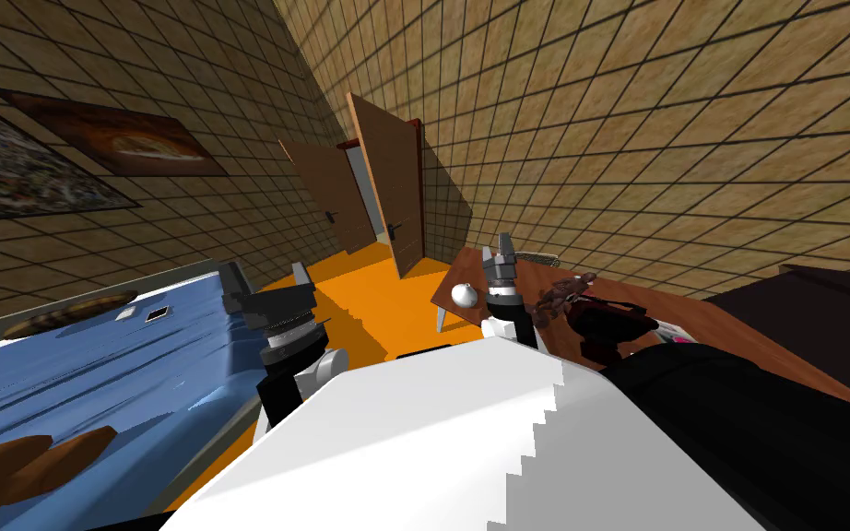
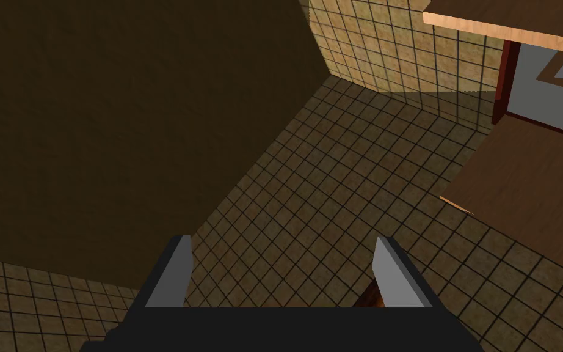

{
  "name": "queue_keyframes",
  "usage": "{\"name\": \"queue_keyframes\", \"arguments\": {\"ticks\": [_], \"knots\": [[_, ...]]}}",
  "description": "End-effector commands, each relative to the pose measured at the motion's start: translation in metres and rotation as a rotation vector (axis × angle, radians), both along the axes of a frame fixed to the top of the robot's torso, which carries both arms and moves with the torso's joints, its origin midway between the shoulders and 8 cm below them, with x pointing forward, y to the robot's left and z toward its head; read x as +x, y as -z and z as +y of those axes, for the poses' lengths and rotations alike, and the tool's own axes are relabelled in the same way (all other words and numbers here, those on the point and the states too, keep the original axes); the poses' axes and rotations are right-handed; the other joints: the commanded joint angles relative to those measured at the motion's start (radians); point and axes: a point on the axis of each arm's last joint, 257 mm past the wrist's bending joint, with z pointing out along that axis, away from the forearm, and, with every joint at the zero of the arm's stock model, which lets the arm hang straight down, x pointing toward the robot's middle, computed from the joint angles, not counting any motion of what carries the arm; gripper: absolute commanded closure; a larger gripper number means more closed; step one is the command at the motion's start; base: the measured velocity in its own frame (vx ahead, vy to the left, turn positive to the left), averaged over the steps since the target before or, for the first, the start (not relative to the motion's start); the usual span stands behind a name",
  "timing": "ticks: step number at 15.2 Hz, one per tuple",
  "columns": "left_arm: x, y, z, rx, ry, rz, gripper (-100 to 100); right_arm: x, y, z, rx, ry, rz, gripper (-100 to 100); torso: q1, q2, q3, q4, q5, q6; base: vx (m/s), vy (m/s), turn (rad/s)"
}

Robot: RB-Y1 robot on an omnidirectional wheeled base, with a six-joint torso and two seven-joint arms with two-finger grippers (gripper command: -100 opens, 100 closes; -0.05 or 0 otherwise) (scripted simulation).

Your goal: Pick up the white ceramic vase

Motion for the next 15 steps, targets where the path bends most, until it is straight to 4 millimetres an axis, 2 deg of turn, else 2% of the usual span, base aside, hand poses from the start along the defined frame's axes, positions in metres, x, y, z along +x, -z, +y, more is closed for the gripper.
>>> {"name": "queue_keyframes", "arguments": {"ticks": [1,4,6,9,10,11,12,13,14,15], "knots": [[0.0,0.0,0.0,0.0,0.0,0.0,0,0.002,0.005,0.004,-0.013,-0.027,0.01,-100,0.0,0.0,0.0,0.0,0.0,0.0,0.0,-0.004,0.048],[0.0,0.0,0.0,0.0,0.0,0.0,0,0.005,0.015,0.008,-0.017,-0.078,0.03,-100,-0.002,0.0,0.0,0.0,0.0,0.0,-0.007,-0.023,0.124],[0.0,0.0,0.0,0.0,0.0,0.0,0,0.01,0.03,0.011,-0.004,-0.136,0.058,-100,-0.003,0.0,0.0,0.0,-0.001,0.0,-0.006,-0.039,0.141],[0.0,0.0,0.0,0.0,0.0,0.0,0,0.012,0.04,0.012,0.017,-0.173,0.074,-100,-0.004,0.0,0.0,0.0,-0.001,0.0,-0.008,-0.042,0.13],[0.0,0.0,0.0,0.0,0.0,0.0,0,0.014,0.05,0.012,0.033,-0.204,0.093,-100,-0.004,0.0,0.0,0.0,-0.001,0.0,-0.011,-0.04,0.166],[0.0,0.0,0.0,0.0,0.0,0.0,0,0.014,0.05,0.012,0.039,-0.209,0.093,-100,-0.004,0.001,0.0,0.0,-0.001,0.0,-0.014,-0.036,0.147],[0.0,0.0,0.0,0.0,0.0,0.0,0,0.016,0.062,0.011,0.056,-0.237,0.113,-100,-0.003,0.001,0.0,0.0,-0.001,0.0,-0.014,-0.039,0.165],[0.0,0.0,0.0,0.0,0.0,0.0,0,0.016,0.062,0.011,0.067,-0.245,0.113,-100,-0.004,0.001,0.0,0.0,-0.001,0.0,-0.011,-0.042,0.139],[0.0,0.0,0.0,0.0,0.0,0.0,0,0.018,0.074,0.01,0.081,-0.268,0.135,-100,-0.004,0.001,0.0,0.0,-0.001,0.0,-0.015,-0.037,0.179],[0.0,0.0,0.0,0.0,0.0,0.0,0,0.018,0.074,0.01,0.098,-0.28,0.135,-100,-0.003,0.001,0.0,0.0,-0.001,-0.001,-0.016,-0.039,0.155]]}}
